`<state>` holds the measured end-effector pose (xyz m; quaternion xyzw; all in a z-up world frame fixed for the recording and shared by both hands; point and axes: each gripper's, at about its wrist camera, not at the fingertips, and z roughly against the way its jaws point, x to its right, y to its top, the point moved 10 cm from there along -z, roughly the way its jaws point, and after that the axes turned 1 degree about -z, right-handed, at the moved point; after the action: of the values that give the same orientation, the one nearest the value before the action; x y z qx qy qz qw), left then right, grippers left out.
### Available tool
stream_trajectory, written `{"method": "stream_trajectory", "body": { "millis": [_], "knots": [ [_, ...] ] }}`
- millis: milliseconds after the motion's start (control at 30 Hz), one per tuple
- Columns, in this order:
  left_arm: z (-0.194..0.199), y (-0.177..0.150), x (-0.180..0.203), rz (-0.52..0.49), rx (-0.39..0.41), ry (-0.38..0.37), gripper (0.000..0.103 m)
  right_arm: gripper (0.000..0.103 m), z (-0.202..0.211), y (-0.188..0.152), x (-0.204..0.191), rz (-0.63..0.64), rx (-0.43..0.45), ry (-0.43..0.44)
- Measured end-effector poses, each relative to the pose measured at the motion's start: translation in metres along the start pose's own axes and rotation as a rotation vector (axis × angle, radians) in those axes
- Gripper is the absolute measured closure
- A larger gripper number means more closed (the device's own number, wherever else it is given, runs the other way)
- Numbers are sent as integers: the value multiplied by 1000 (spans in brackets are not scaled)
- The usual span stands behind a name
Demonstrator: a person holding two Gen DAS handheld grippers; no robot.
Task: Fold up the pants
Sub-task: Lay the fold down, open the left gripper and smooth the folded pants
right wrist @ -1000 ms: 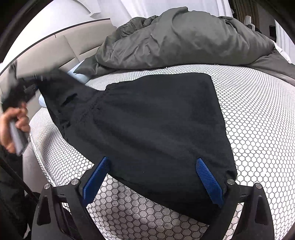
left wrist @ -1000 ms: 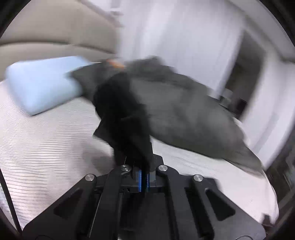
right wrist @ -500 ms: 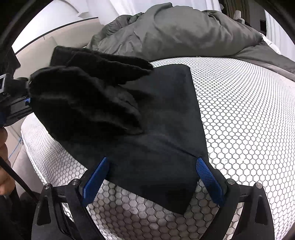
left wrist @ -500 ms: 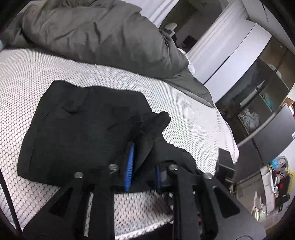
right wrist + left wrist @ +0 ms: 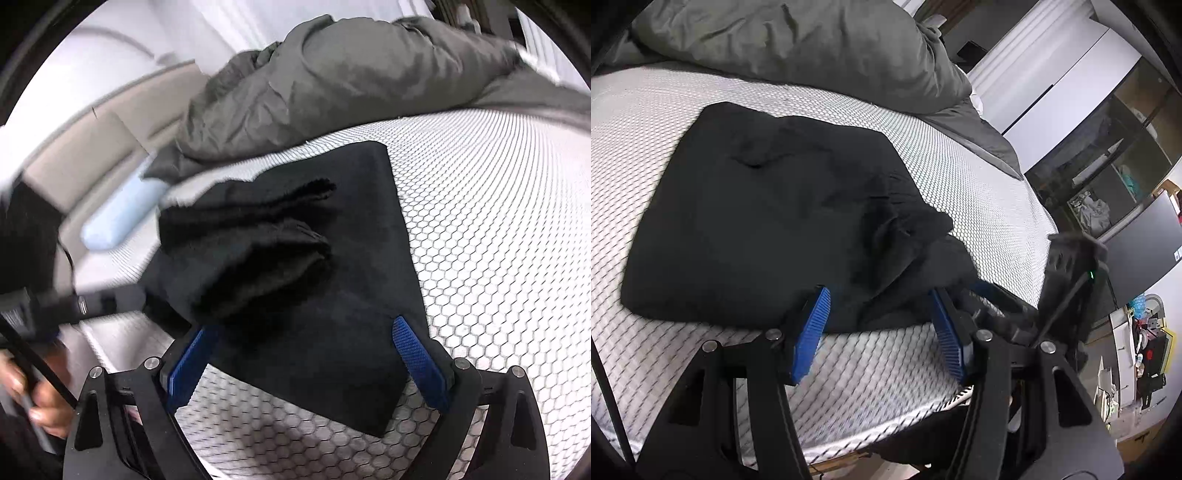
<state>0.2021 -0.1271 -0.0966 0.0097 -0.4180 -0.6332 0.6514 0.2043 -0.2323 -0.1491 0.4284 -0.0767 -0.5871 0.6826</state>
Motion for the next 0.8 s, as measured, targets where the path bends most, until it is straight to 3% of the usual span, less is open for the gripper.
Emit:
{"method": "stream_trajectory", "body": {
  "millis": [167,333,400,467,567,600,700,800],
  "knots": [
    [35,10,-14,-2,70,-7,46,14,10,6,0,-121,-5,132],
    [30,47,-57,-36,156,155,41,14,30,16,3,-152,36,168],
    [9,46,-80,-30,131,236,41,14,39,20,6,-162,61,171],
    [-8,33,-90,-15,88,243,41,14,45,23,10,-172,86,174],
    [-18,28,-83,-112,86,287,41,17,56,29,13,-156,123,174],
    [-21,25,-81,-142,78,304,39,18,57,30,11,-153,120,190],
    [-27,16,-78,-194,55,333,37,43,38,22,-3,-101,39,193],
    [-28,14,-77,-214,48,324,37,47,6,6,-5,-55,-66,107]
  ]
}}
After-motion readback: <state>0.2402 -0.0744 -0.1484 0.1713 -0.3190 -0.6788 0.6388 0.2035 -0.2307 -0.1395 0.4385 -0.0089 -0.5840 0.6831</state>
